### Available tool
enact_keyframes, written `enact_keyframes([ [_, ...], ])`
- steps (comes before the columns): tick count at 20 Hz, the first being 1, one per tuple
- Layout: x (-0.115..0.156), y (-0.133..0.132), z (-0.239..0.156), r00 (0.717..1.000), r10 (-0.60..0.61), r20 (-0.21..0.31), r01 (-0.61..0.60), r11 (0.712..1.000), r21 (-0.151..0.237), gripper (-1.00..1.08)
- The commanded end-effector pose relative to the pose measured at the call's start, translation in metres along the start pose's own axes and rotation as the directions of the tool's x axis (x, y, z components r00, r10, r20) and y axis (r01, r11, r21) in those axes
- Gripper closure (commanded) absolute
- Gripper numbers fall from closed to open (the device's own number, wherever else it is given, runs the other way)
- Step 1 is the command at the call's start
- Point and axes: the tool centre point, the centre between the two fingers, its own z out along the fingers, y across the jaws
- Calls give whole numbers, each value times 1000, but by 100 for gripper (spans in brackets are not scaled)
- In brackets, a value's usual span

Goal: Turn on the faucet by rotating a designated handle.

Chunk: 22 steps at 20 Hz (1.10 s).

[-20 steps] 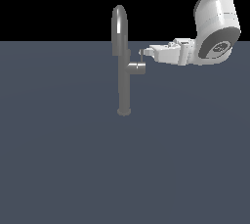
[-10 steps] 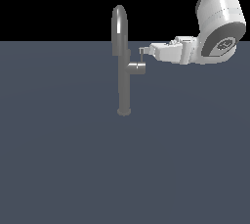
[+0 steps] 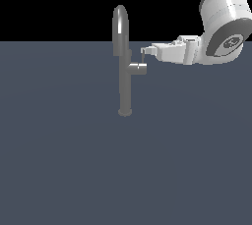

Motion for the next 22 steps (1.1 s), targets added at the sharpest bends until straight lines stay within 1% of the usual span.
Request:
enact_keyframes([
  [1, 0, 10, 0, 1000, 4, 3, -4, 1000, -6, 108],
  [7, -1, 28, 0, 1000, 3, 4, -3, 1000, -8, 108],
  [8, -1, 28, 0, 1000, 3, 4, -3, 1000, -8, 108],
  [9, -3, 21, 0, 1000, -6, 0, 6, 1000, -2, 108],
  [19, 16, 57, 0, 1000, 3, 4, -3, 1000, -8, 108],
  [20, 16, 57, 0, 1000, 3, 4, -3, 1000, -8, 108],
  [21, 7, 49, 0, 1000, -14, 1, 14, 1000, -5, 108],
  [22, 13, 53, 0, 1000, -12, 2, 12, 1000, -6, 108],
])
